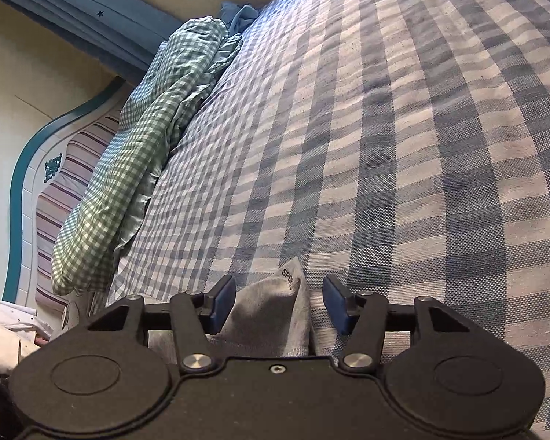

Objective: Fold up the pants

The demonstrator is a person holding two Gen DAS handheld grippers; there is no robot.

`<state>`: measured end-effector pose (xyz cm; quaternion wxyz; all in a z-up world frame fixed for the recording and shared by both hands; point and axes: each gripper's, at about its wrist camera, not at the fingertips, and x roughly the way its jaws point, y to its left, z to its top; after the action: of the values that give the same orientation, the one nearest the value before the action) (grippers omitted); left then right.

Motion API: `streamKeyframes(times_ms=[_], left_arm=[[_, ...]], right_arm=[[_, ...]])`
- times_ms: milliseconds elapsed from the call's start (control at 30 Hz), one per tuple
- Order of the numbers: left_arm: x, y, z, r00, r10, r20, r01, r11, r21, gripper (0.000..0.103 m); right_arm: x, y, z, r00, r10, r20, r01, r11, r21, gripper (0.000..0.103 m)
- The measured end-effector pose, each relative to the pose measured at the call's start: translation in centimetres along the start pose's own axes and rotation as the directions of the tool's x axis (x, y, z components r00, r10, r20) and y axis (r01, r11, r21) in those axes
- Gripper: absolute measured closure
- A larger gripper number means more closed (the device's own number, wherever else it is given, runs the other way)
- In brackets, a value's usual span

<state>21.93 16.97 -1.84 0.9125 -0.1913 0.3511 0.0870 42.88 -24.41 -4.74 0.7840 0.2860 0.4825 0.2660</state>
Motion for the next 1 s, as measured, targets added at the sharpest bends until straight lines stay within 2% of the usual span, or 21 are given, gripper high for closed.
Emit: streamKeyframes(times_ms=[167, 300, 367, 400, 433, 467, 500, 733, 933, 1000], left_arm=[[-1.3, -1.5, 0.7, 0.994, 0.033, 0.103, -0.045, 0.993, 0.110, 0.093], [1.1, -1.0, 0.2, 0.993, 0.095, 0.068, -0.104, 0.986, 0.131, 0.093], [1.1, 0.1, -0.2, 0.995, 0.086, 0.055, -0.090, 0.992, 0.083, 0.086], [0.7, 0.7, -0.3, 0.996, 0.066, 0.058, -0.069, 0.997, 0.040, 0.065], [0.3, 1.3, -0.5, 0.997, 0.048, 0.065, -0.048, 0.999, 0.002, 0.030], [-0.2, 1.8, -0.6, 0.996, 0.031, 0.079, -0.028, 0.999, -0.035, 0.018], [-0.5, 2.2, -0.8, 0.995, 0.017, 0.095, -0.011, 0.998, -0.060, 0.015], [0.7, 2.0, -0.6, 0.995, -0.098, 0.024, 0.100, 0.990, -0.095, 0.018], [-0.8, 2.4, -0.6, 0.985, -0.155, 0.079, 0.163, 0.981, -0.107, 0.009], [-0.5, 2.7, -0.6, 0.986, -0.155, 0.063, 0.161, 0.981, -0.105, 0.009]], right_arm=[[0.0, 0.0, -0.1, 1.000, -0.004, -0.002, 0.004, 1.000, -0.006, 0.048], [0.1, -0.1, 0.0, 1.000, -0.003, -0.001, 0.003, 1.000, 0.004, 0.048], [0.1, -0.2, 0.1, 1.000, -0.004, -0.001, 0.004, 1.000, 0.009, 0.048], [0.1, -0.2, 0.1, 1.000, -0.004, -0.002, 0.005, 1.000, 0.008, 0.048], [0.1, -0.2, 0.1, 1.000, -0.005, -0.003, 0.005, 1.000, 0.005, 0.048], [0.2, -0.3, 0.2, 1.000, -0.004, -0.003, 0.004, 1.000, 0.005, 0.048], [0.2, -0.3, 0.2, 1.000, -0.003, -0.002, 0.003, 1.000, 0.008, 0.048], [0.4, -0.1, -0.1, 1.000, 0.004, 0.007, -0.004, 1.000, 0.024, 0.048], [0.4, 0.0, -0.2, 1.000, 0.001, -0.002, -0.001, 1.000, 0.020, 0.048], [0.5, 0.1, -0.2, 1.000, 0.002, -0.004, -0.002, 1.000, 0.019, 0.048]])
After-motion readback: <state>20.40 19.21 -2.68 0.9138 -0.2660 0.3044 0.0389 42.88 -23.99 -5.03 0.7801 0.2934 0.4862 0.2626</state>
